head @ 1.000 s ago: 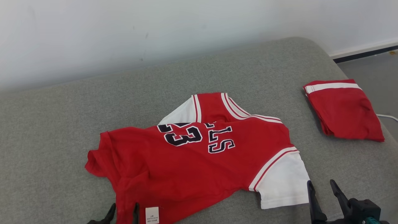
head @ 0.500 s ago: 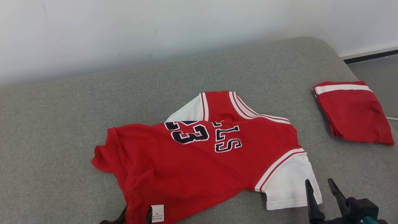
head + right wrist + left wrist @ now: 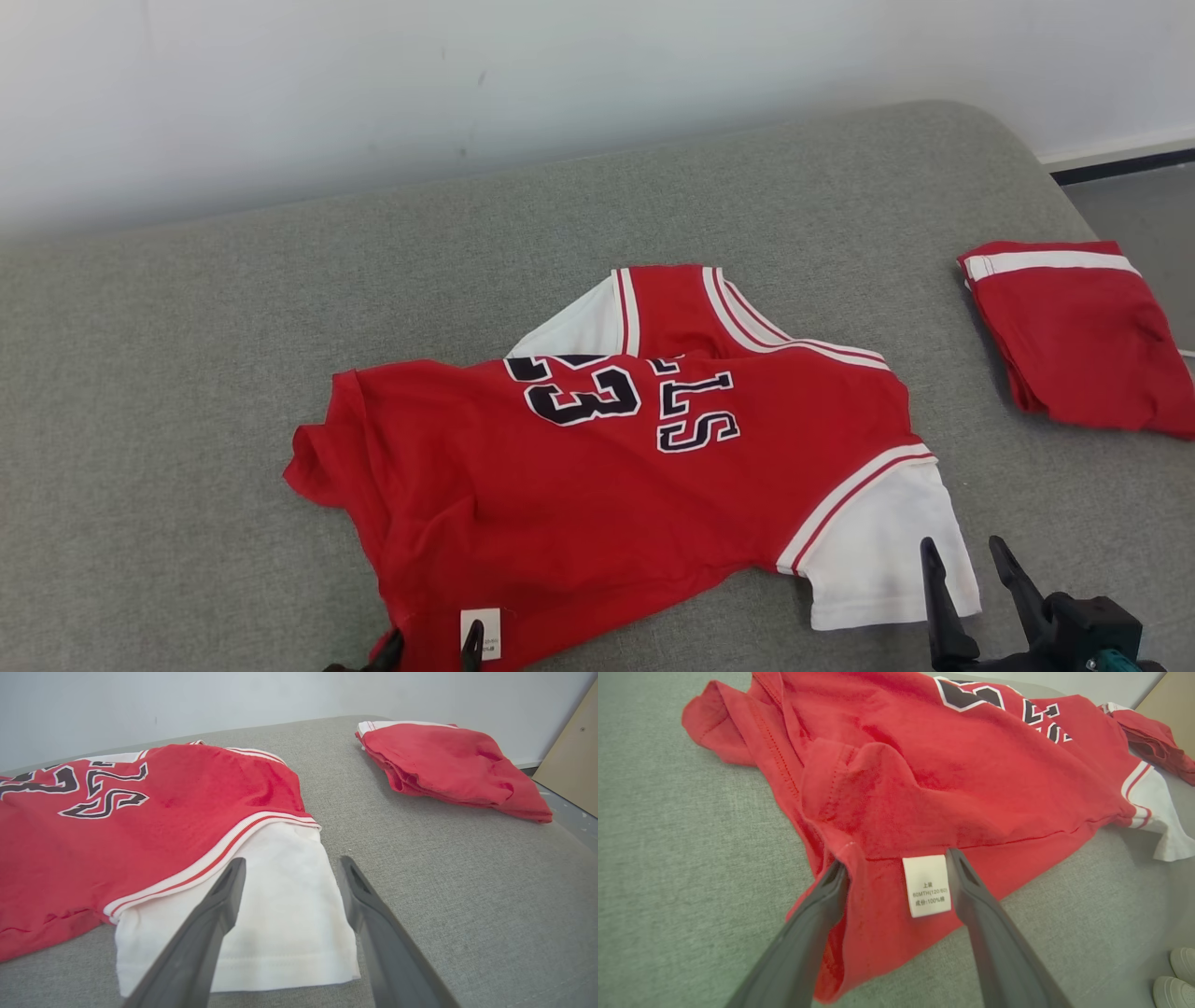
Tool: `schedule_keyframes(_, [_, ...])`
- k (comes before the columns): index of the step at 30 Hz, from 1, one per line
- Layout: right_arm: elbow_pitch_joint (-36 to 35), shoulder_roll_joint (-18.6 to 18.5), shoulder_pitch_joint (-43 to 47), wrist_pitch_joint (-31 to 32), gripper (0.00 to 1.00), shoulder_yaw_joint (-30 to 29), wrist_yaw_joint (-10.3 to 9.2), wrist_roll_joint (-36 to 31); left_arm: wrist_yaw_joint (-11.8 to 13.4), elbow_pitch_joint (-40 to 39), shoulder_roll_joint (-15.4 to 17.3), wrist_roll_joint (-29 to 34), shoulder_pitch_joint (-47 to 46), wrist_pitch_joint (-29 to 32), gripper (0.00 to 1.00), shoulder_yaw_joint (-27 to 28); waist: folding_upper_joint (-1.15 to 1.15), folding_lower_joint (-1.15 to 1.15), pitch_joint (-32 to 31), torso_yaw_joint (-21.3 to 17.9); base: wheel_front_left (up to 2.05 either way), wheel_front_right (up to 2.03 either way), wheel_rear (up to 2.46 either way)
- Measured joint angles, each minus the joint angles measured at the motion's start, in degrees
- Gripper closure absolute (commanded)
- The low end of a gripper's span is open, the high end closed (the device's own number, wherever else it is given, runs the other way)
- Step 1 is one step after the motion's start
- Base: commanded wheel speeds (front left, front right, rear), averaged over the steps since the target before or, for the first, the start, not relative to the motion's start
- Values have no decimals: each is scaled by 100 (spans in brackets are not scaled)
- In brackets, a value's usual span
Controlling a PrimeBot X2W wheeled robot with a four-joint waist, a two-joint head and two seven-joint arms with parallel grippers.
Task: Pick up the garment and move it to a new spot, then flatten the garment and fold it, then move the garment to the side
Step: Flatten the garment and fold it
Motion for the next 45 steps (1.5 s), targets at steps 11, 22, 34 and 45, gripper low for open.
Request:
schedule_keyframes(11, [477, 29, -80, 588, 0, -162, 0, 77, 47, 7, 36, 23, -240, 110, 0, -99, 0, 0, 86, -53, 0, 0, 0])
schedule_keyframes(22, [855, 132, -344, 1022, 0, -710, 0, -152, 138, -13, 99, 16, -264, 125, 0, -101, 0, -1, 232, 1, 0, 0, 0])
schedule_keyframes(34, [993, 254, -445, 1446, 49, -907, 1, -304, 201, -109, 174, -38, -268, 100, 0, -77, 0, -1, 276, 95, 0, 0, 0])
schedule_keyframes(45, [1004, 290, -470, 1495, 87, -895, 1, -297, 245, -169, 241, -119, -260, 108, 76, -22, 0, -1, 312, 99, 0, 0, 0])
